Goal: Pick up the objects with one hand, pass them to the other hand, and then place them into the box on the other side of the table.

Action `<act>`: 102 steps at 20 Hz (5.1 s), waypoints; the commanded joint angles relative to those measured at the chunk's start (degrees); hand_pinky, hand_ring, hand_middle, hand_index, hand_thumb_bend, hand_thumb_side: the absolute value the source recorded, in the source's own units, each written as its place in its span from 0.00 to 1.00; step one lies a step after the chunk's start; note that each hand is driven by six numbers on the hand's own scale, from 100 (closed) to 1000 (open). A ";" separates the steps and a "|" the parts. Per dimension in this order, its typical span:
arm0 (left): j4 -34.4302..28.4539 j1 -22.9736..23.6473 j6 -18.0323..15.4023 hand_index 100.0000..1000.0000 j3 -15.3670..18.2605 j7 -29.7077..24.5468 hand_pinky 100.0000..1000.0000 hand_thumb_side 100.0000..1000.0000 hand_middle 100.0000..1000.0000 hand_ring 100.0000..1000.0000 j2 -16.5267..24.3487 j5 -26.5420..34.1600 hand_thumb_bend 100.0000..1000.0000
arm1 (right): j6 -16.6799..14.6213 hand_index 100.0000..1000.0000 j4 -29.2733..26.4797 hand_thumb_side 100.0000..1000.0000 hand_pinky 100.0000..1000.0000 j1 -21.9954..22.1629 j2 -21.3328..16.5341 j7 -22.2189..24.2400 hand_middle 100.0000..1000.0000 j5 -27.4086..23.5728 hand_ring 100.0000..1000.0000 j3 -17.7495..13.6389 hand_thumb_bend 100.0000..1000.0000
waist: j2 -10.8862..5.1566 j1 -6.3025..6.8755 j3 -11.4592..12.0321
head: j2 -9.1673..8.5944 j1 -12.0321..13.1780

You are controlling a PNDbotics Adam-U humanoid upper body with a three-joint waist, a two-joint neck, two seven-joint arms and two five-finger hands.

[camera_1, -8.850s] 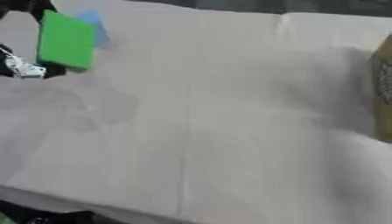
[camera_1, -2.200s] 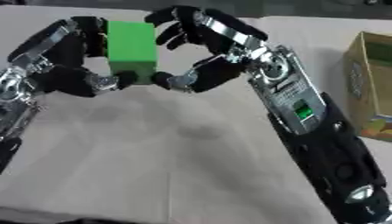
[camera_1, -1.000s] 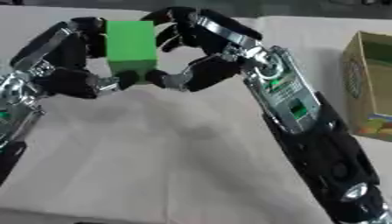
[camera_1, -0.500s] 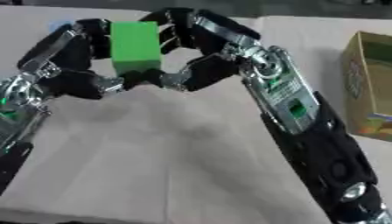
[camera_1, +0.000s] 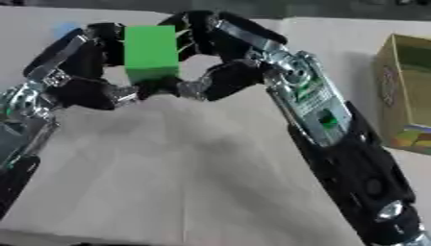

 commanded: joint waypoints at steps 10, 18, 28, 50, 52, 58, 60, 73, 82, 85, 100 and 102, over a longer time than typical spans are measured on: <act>-0.09 -0.93 -0.12 0.57 0.44 -1.38 0.56 0.00 0.38 0.47 0.10 -0.28 0.00 | 0.69 0.58 -1.01 0.00 0.75 -0.62 -0.55 -2.15 0.54 -2.20 0.68 -0.63 0.19 | -1.54 -0.42 -0.01 | -0.12 -0.31; -0.93 -0.49 -0.16 0.71 1.27 -1.44 0.65 0.00 0.50 0.58 0.96 -2.49 0.35 | 0.89 0.52 -1.01 0.00 0.74 -0.39 -0.90 -2.82 0.50 -2.37 0.66 -0.82 0.17 | -1.53 -0.38 0.03 | -0.02 -0.64; -1.15 0.49 -0.72 0.81 2.96 2.88 0.73 0.03 0.60 0.71 2.42 -8.19 0.67 | 0.34 0.51 -1.01 0.00 0.74 -0.01 -1.95 -3.41 0.49 -2.21 0.65 -1.61 0.17 | -1.57 -0.40 0.13 | 0.03 -0.89; -3.15 6.15 -3.22 0.79 10.06 8.44 0.70 0.00 0.55 0.65 11.32 -4.82 0.52 | -2.07 0.53 -2.17 0.00 0.74 8.46 -13.94 -9.94 0.51 -3.38 0.66 -9.97 0.19 | -1.71 -0.30 -0.76 | -0.32 -3.44; -3.39 6.74 -3.23 0.78 10.61 9.22 0.70 0.00 0.54 0.64 12.15 -4.24 0.51 | -2.56 0.53 -2.21 0.00 0.74 9.83 -15.93 -11.39 0.51 -3.63 0.66 -11.41 0.19 | -1.70 -0.27 -0.89 | -0.42 -3.54; -3.76 8.48 -3.12 0.77 12.48 11.42 0.69 0.00 0.53 0.63 14.23 -3.43 0.46 | -4.39 0.53 -2.20 0.00 0.74 14.94 -21.73 -17.57 0.51 -4.49 0.66 -17.22 0.19 | -1.56 -0.22 -1.28 | -0.56 -4.71; -3.76 9.04 -3.12 0.77 13.05 12.05 0.69 0.00 0.53 0.63 14.77 -3.25 0.46 | -5.02 0.53 -1.89 0.00 0.74 17.48 -23.68 -20.32 0.51 -4.52 0.66 -19.81 0.19 | -1.50 -0.12 -1.35 | -0.59 -5.12; -3.73 11.98 -3.54 0.77 16.03 15.27 0.69 0.00 0.53 0.63 15.97 -3.01 0.45 | -6.85 0.52 0.27 0.00 0.74 29.03 -27.90 -34.84 0.51 -4.03 0.66 -32.91 0.19 | -1.12 0.06 -2.38 | -0.92 -10.16; -4.00 12.24 -3.80 0.77 16.65 16.02 0.69 0.00 0.53 0.63 15.80 -3.02 0.45 | -5.68 0.53 5.07 0.00 0.74 32.60 -28.16 -37.15 0.51 -2.15 0.66 -35.49 0.23 | -1.07 -0.02 -2.54 | -2.38 -15.63; -4.01 12.21 -3.83 0.77 16.60 15.98 0.69 0.00 0.53 0.63 15.67 -3.04 0.45 | -5.41 0.53 6.84 0.00 0.74 32.68 -28.17 -36.99 0.52 -1.74 0.66 -35.41 0.24 | -1.05 -0.02 -2.52 | -2.90 -15.92; -3.89 12.01 -3.77 0.77 16.44 15.97 0.69 0.00 0.53 0.63 15.21 -2.89 0.46 | -4.16 0.64 14.15 0.00 0.76 31.52 -28.47 -35.70 0.62 1.29 0.71 -34.45 0.34 | -0.99 -0.05 -1.81 | -3.51 -13.52; -3.86 12.00 -3.74 0.77 16.41 15.96 0.69 0.00 0.53 0.63 15.17 -2.88 0.46 | -4.32 0.69 14.26 0.00 0.79 31.29 -28.51 -35.28 0.68 1.73 0.74 -34.20 0.40 | -0.98 -0.06 -1.70 | -3.37 -13.52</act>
